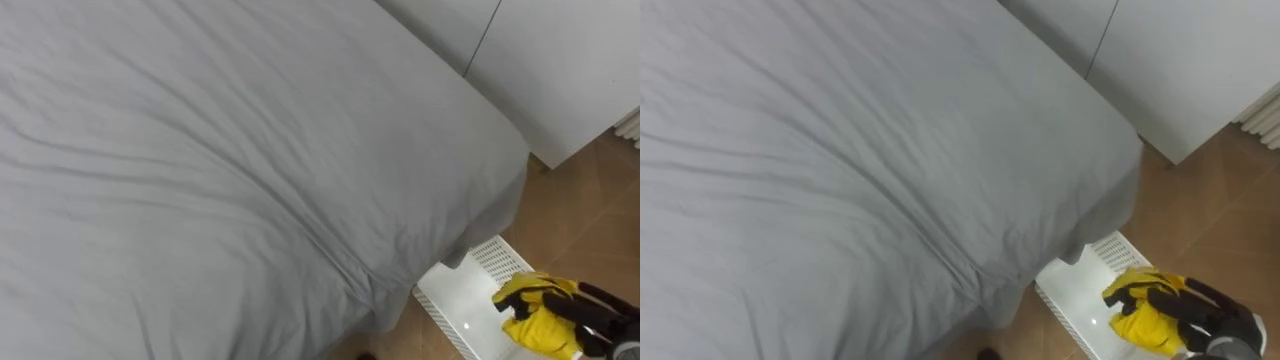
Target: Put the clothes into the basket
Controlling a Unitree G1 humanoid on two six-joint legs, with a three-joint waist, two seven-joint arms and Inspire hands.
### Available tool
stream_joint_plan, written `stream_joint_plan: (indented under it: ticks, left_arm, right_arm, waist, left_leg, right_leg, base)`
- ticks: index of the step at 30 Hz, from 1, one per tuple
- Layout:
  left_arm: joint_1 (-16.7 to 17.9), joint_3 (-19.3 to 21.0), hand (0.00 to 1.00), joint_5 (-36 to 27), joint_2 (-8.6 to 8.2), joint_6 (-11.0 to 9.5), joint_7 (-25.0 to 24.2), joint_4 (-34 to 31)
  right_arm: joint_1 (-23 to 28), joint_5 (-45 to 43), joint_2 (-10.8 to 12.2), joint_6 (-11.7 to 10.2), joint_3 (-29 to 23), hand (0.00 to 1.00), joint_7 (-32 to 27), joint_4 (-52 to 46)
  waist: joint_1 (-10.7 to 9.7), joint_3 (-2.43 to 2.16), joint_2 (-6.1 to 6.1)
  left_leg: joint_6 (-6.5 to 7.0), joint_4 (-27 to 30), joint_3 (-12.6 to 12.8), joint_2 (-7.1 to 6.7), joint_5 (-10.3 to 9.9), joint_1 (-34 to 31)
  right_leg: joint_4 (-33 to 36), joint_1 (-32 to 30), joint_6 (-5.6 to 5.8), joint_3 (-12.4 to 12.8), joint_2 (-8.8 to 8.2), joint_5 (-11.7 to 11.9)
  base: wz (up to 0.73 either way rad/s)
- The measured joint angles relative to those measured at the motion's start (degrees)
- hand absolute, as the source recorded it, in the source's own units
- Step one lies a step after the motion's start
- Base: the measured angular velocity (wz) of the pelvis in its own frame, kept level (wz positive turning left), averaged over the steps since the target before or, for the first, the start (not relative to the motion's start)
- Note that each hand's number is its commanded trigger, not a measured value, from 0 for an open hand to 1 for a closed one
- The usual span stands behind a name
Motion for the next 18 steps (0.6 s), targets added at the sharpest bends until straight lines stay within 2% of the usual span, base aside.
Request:
stream_joint_plan:
  ticks: [10,18]
  left_arm:
    - [-0.62,-1.32,0.0,-0.01,0.44,0.0,0.0,0.0]
    - [-1.16,-1.8,0.0,0.03,0.48,-0.01,-0.01,-0.01]
  right_arm:
    - [-0.23,1.02,0.0,-0.51,1.13,0.0,-0.24,0.17]
    - [-0.29,1.02,-0.04,-0.83,2.09,0.0,-0.31,0.15]
  waist:
    - [0.11,0.02,0.11]
    - [0.23,0.27,0.64]
  left_leg:
    - [0.0,0.02,-1.29,-0.09,0.0,-0.47]
    - [0.01,0.08,-2.28,-0.2,0.01,-0.64]
  right_leg:
    - [-0.84,0.36,-0.03,-1.07,-0.24,0.14]
    - [-1.37,0.82,-0.04,-2.05,-0.49,0.13]
  base:
    - [0.06]
    - [0.06]
